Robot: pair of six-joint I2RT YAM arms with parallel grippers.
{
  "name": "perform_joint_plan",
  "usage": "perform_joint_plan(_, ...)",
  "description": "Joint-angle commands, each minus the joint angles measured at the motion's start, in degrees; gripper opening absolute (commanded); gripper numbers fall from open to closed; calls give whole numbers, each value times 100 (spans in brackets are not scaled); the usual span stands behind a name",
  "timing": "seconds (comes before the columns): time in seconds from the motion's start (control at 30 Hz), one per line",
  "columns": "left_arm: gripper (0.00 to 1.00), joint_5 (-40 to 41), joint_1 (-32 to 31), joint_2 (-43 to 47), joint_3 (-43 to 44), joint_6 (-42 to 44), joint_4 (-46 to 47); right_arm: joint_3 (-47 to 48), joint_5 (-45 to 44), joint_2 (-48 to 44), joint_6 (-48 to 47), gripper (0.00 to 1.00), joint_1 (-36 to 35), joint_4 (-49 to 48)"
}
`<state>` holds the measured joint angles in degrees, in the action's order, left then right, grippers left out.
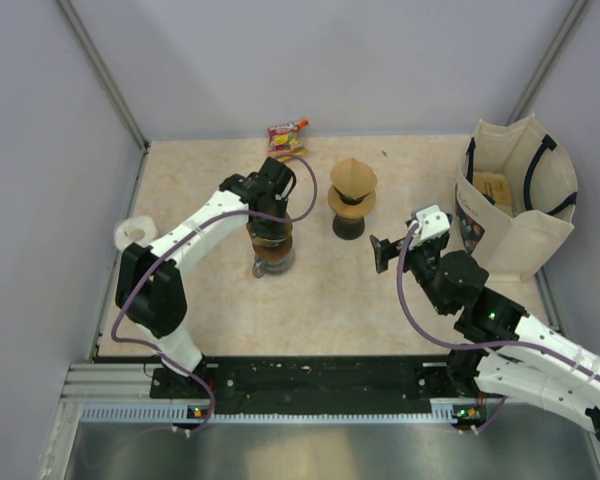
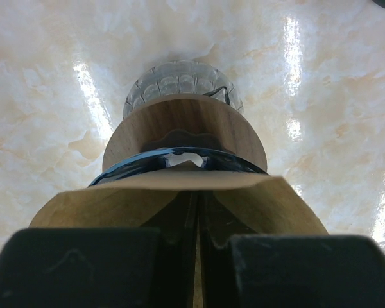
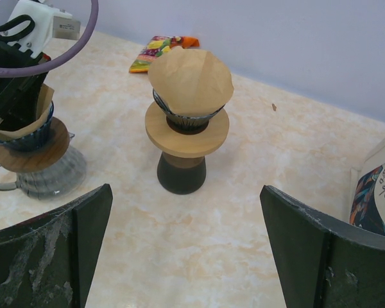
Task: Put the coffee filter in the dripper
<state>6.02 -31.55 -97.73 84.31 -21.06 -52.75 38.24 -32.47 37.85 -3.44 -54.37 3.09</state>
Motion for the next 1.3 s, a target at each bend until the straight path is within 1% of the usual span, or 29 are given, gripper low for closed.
perform_joint_plan(0.0,8,48,-35,325,235,14,-16,17,56,-32,-25,99,-47,-98)
perform_joint_plan(0.33,8,153,-44,378,305,-3,-86,17,57,12,-34,99,-47,-107)
perform_joint_plan(0.67,9,303,-88,685,524,-21,-95,26,83,30,-42,99,-48,-116)
perform_joint_plan(0.8,9,417,-132,957,648,-39,-86,26,74,21,-34,99,-48,-116)
perform_joint_plan(0.9,10,636,-132,1317,578,-126,159,26,39,12,-25,99,-47,-125)
perform_joint_plan(1.03,10,1207,-132,2089,140,-346,800,35,-22,-40,10,99,-47,-125)
perform_joint_plan(1.1,10,1768,-123,2572,-282,-468,1274,26,-49,-93,36,99,-56,-125)
perform_joint_plan(1.13,12,2110,-132,2810,-510,-591,1485,26,-84,-119,37,99,-48,-125)
perform_joint_plan(1.2,20,2708,-123,3399,-906,-793,1793,8,-137,-163,72,99,-47,-151)
perform_joint_plan(1.23,22,3042,-115,3610,-1108,-899,1917,-1,-189,-163,89,99,-47,-151)
perform_joint_plan(1.27,20,3428,-114,3838,-1258,-987,2005,-9,-224,-190,107,99,-47,-168)
